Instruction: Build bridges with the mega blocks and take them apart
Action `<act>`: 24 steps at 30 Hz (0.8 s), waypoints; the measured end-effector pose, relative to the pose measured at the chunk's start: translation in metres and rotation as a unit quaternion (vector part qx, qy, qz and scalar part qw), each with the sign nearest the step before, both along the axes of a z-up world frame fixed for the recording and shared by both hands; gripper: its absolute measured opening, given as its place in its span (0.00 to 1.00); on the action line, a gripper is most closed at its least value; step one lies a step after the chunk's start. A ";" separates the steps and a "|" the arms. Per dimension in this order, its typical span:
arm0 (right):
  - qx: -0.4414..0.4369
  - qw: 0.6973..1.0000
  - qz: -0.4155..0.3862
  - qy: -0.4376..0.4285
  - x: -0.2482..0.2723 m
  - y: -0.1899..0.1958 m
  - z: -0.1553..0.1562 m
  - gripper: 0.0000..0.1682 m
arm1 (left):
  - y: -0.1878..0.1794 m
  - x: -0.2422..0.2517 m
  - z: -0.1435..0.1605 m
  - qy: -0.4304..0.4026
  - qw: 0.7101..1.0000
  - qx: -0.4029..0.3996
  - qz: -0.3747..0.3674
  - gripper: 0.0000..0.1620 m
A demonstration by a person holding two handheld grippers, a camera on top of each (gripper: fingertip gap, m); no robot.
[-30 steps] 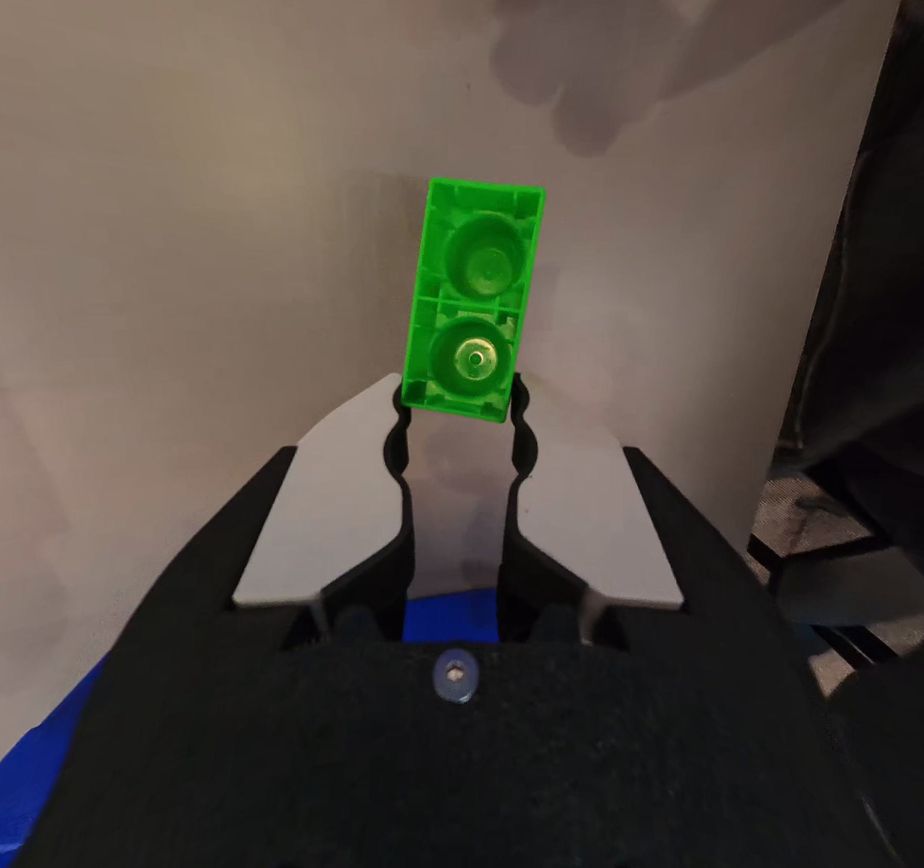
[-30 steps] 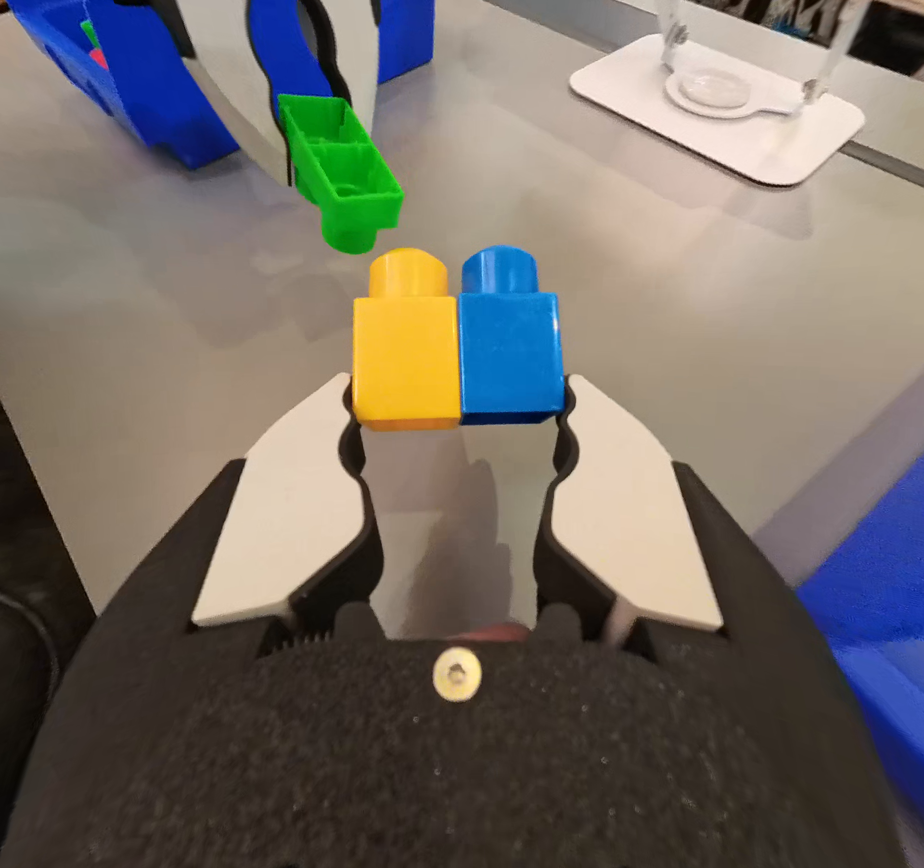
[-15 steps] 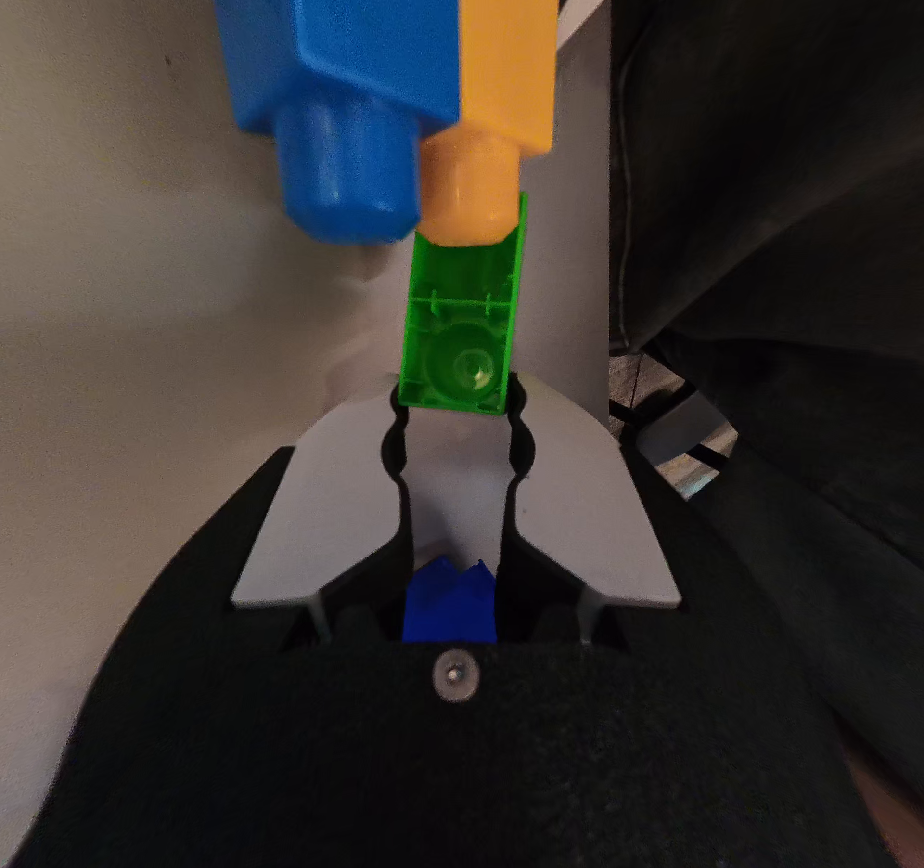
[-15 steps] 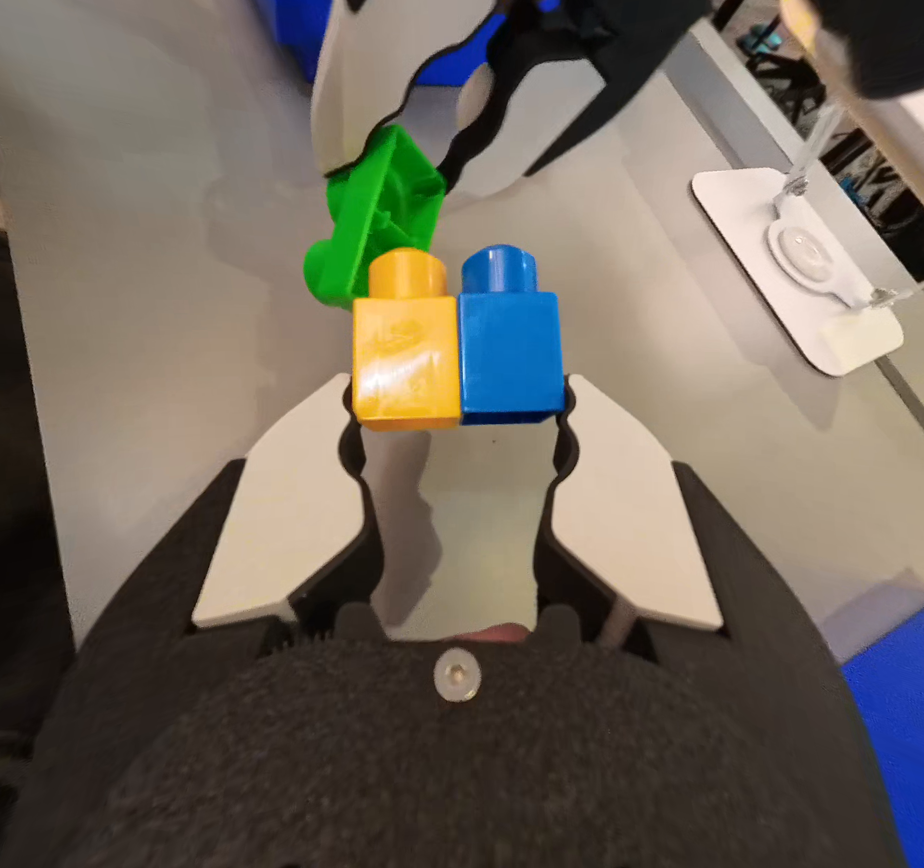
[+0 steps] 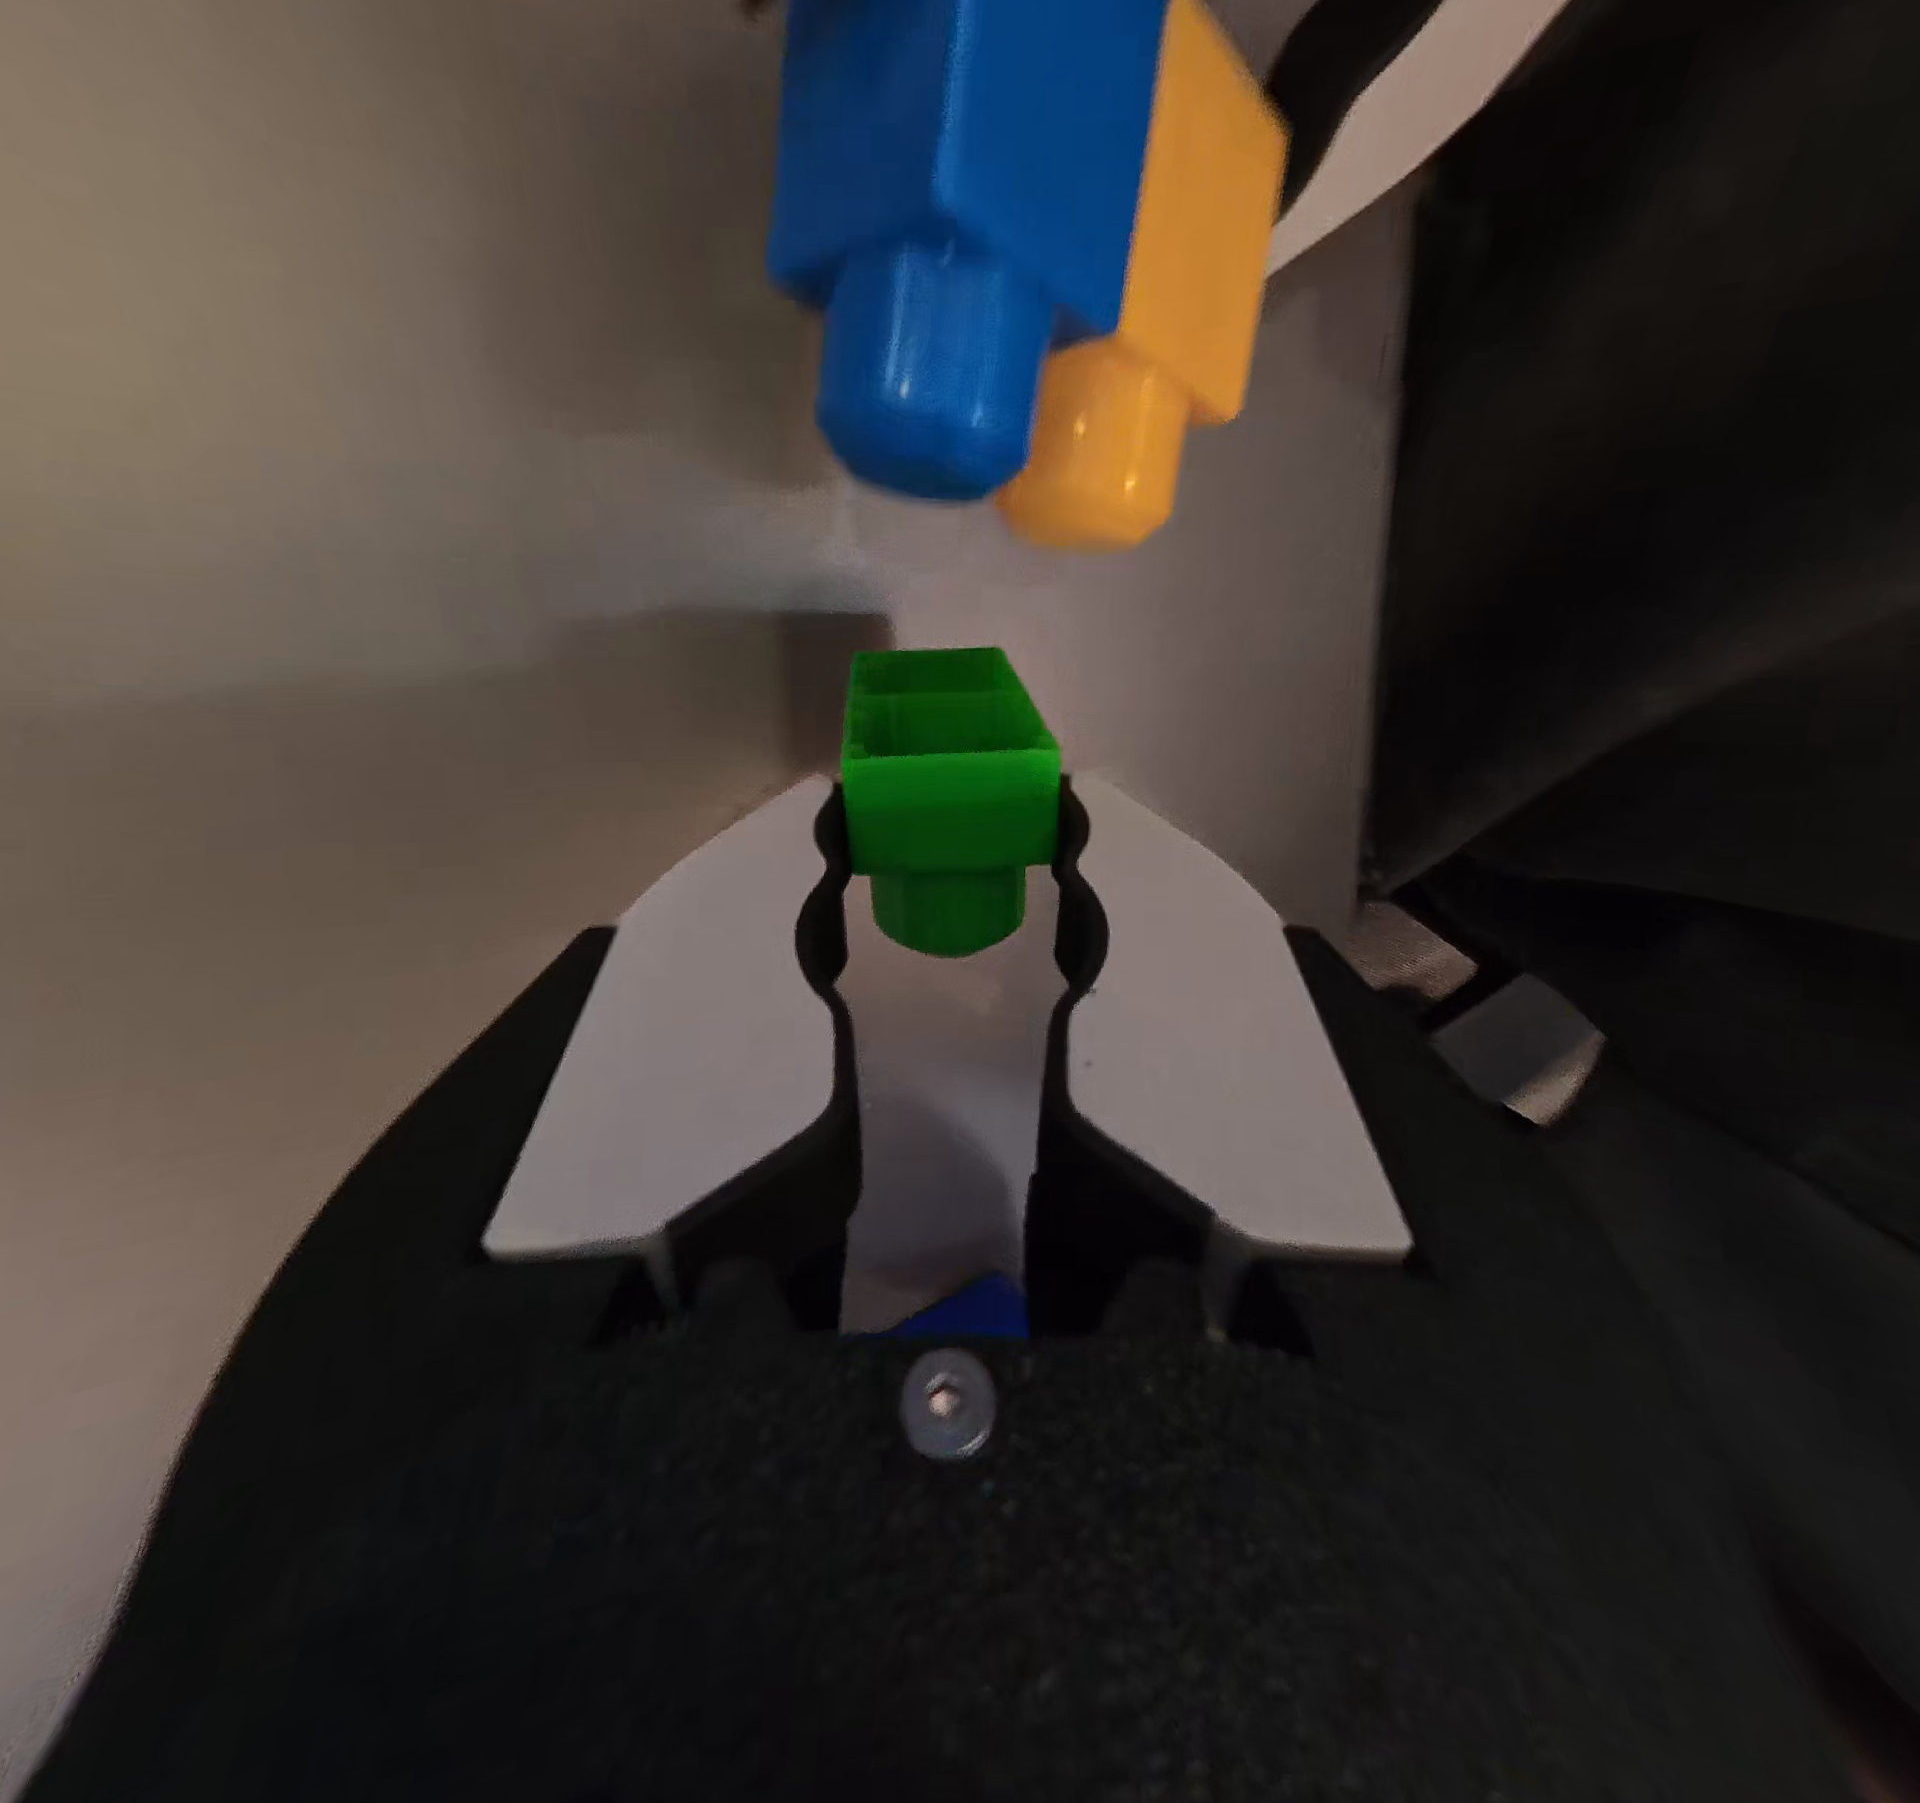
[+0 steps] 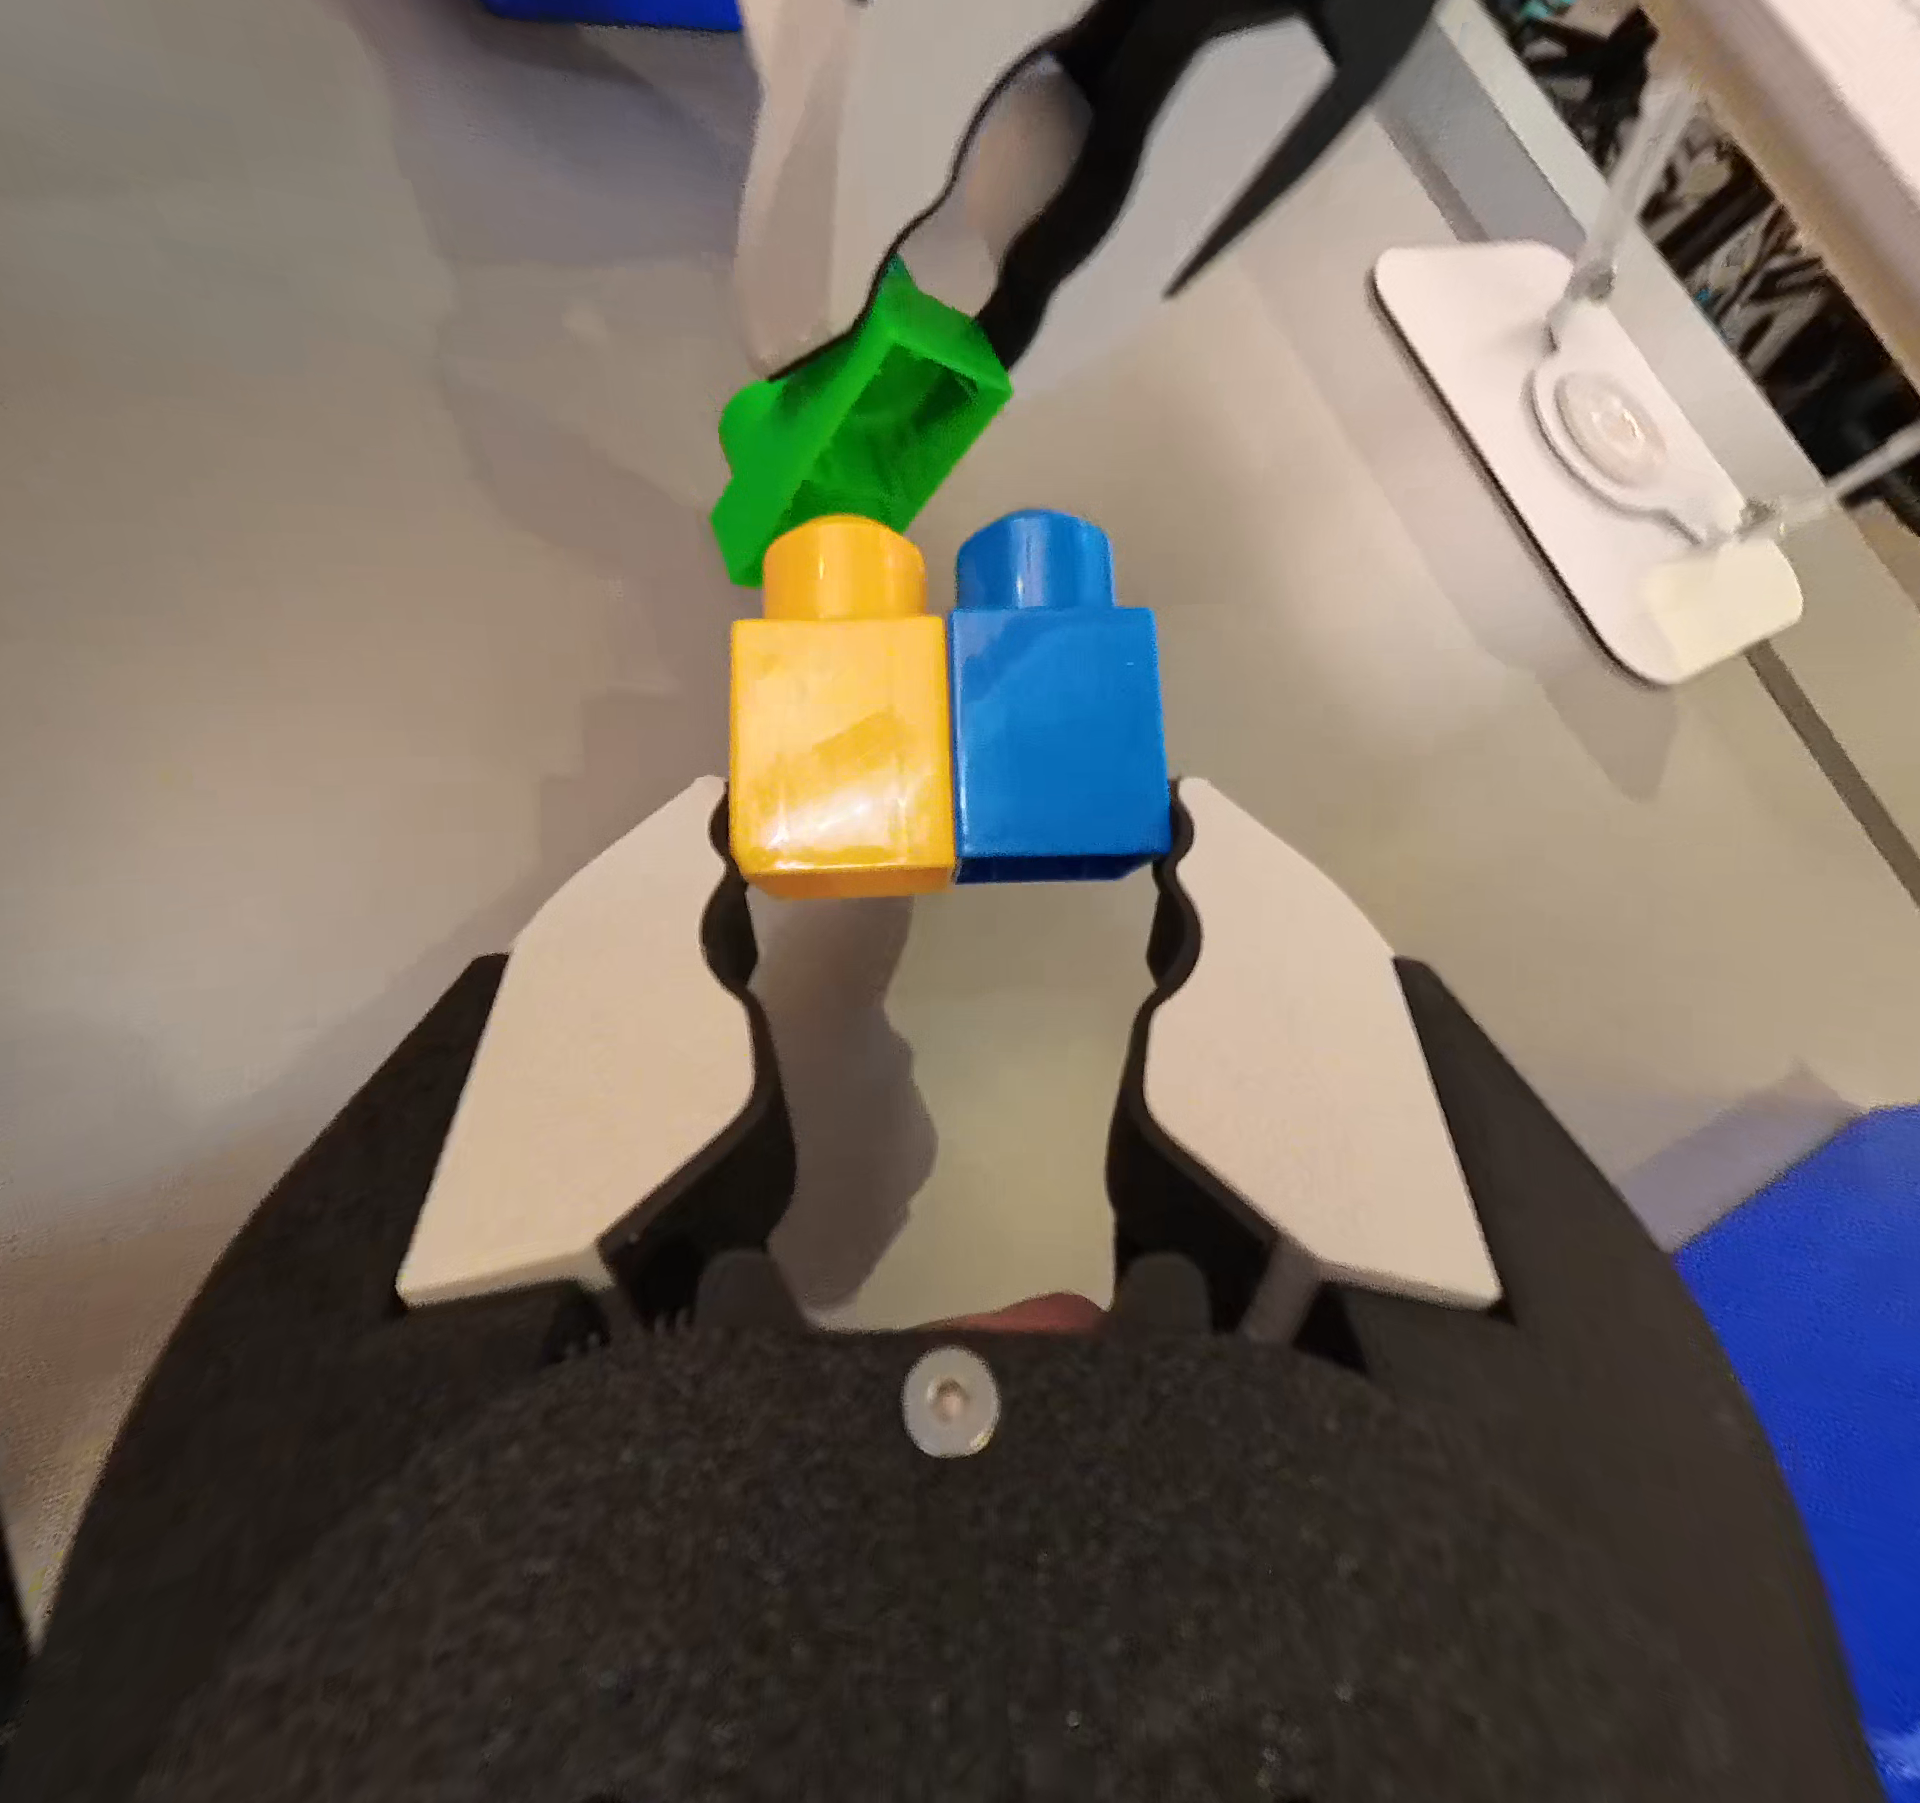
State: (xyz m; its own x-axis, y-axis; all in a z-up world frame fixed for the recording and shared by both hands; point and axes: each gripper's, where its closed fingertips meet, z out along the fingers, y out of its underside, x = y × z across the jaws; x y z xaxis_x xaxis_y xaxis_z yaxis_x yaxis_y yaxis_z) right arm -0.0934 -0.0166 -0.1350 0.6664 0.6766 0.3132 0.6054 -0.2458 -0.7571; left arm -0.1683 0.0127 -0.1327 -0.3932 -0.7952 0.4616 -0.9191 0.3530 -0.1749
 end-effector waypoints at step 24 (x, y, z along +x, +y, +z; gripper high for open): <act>-0.006 0.997 -0.067 0.039 0.036 -0.004 -0.010 0.45 | 0.021 0.017 0.000 -0.260 0.905 0.213 0.260 0.39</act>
State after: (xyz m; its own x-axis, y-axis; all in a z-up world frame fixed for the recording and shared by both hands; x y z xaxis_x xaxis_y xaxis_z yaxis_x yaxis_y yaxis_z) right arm -0.0573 -0.0202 -0.1446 0.7734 0.5826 0.2500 0.5062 -0.3300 -0.7968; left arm -0.1512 0.0337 -0.1326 0.0092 -0.9975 -0.0707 -0.8132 0.0337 -0.5809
